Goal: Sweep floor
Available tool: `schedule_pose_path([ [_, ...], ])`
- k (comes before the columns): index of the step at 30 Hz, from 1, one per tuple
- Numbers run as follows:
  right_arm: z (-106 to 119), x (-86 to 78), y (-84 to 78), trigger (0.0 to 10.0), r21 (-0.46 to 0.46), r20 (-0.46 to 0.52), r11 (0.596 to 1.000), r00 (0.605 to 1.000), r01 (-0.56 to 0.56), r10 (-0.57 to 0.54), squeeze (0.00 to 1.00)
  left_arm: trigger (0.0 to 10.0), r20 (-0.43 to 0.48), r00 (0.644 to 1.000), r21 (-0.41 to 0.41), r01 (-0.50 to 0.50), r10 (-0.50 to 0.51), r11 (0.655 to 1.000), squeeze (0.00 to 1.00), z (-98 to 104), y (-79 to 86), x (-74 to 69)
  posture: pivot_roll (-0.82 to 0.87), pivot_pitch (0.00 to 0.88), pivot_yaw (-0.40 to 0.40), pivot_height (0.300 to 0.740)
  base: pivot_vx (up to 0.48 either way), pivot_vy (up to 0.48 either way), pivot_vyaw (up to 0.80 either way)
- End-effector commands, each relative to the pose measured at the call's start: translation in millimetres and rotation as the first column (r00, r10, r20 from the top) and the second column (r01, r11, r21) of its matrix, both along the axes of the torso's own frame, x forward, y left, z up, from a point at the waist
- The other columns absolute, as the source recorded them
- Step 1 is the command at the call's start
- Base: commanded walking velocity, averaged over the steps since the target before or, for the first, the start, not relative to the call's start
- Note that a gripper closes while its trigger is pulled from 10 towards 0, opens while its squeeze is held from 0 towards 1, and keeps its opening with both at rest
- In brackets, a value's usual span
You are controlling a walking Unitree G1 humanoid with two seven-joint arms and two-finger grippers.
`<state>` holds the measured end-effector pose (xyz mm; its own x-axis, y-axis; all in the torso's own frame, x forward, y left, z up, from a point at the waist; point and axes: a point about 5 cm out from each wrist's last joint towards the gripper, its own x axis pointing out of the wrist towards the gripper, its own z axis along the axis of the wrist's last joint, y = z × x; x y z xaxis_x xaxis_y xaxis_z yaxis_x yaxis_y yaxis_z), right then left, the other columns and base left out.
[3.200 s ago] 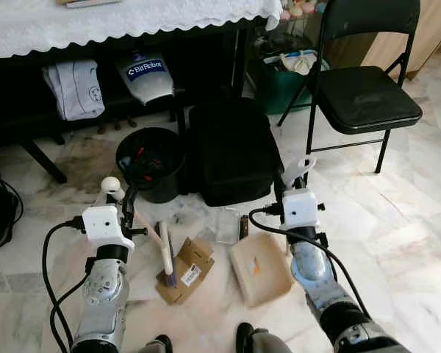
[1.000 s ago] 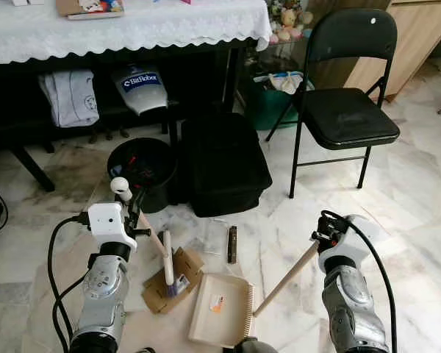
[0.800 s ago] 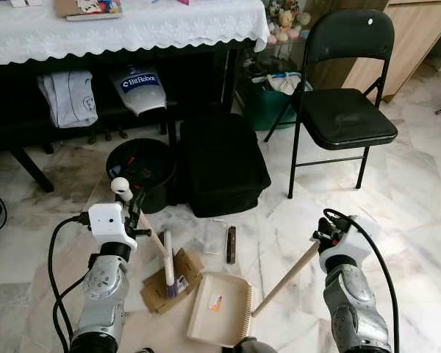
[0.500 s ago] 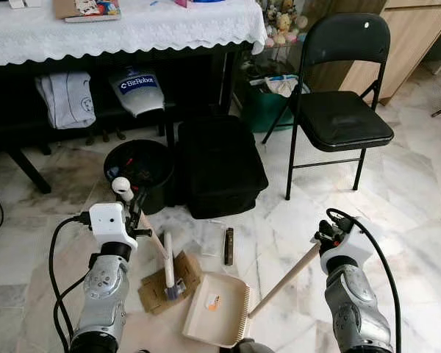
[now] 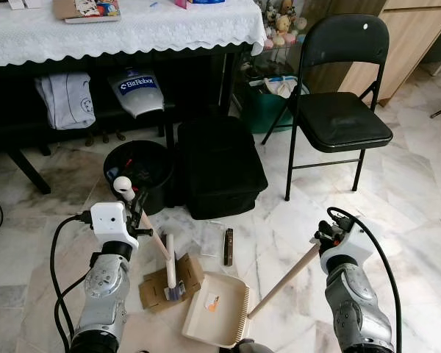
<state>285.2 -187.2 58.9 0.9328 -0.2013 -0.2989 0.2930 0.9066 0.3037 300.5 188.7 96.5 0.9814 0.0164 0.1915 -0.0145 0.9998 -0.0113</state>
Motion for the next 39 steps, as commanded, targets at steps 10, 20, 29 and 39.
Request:
schedule_pose_path([
  [10,17.2,-0.3,-2.2,10.0,-0.064,0.199,0.995,0.978,0.073,-0.059,0.00,10.0,-0.007,0.999,-0.064,-0.032,0.032,0.997,0.06,1.4,2.9,4.4,-0.03,0.171,-0.054,0.740,0.000,0.000,0.00],
  [20,11.9,-0.8,6.9,10.0,-0.101,0.205,0.994,0.978,0.040,-0.019,0.00,10.0,-0.023,0.999,-0.087,-0.038,0.036,0.995,0.06,-1.4,3.2,2.8,-0.02,0.169,-0.057,0.740,0.000,0.000,0.00],
  [29,20.8,2.6,8.1,10.0,-0.247,0.267,0.969,0.962,0.015,0.053,0.00,10.0,-0.050,0.998,-0.126,-0.055,0.049,0.990,0.05,-5.5,6.0,3.2,-0.03,0.154,-0.054,0.740,0.000,0.000,0.00],
  [39,21.0,2.9,11.8,10.0,-0.275,0.291,0.962,0.953,0.001,0.082,0.00,10.0,-0.062,0.992,-0.125,-0.119,0.112,0.985,0.05,-11.0,10.9,-4.7,-0.03,0.144,-0.052,0.740,0.000,0.000,0.00],
])
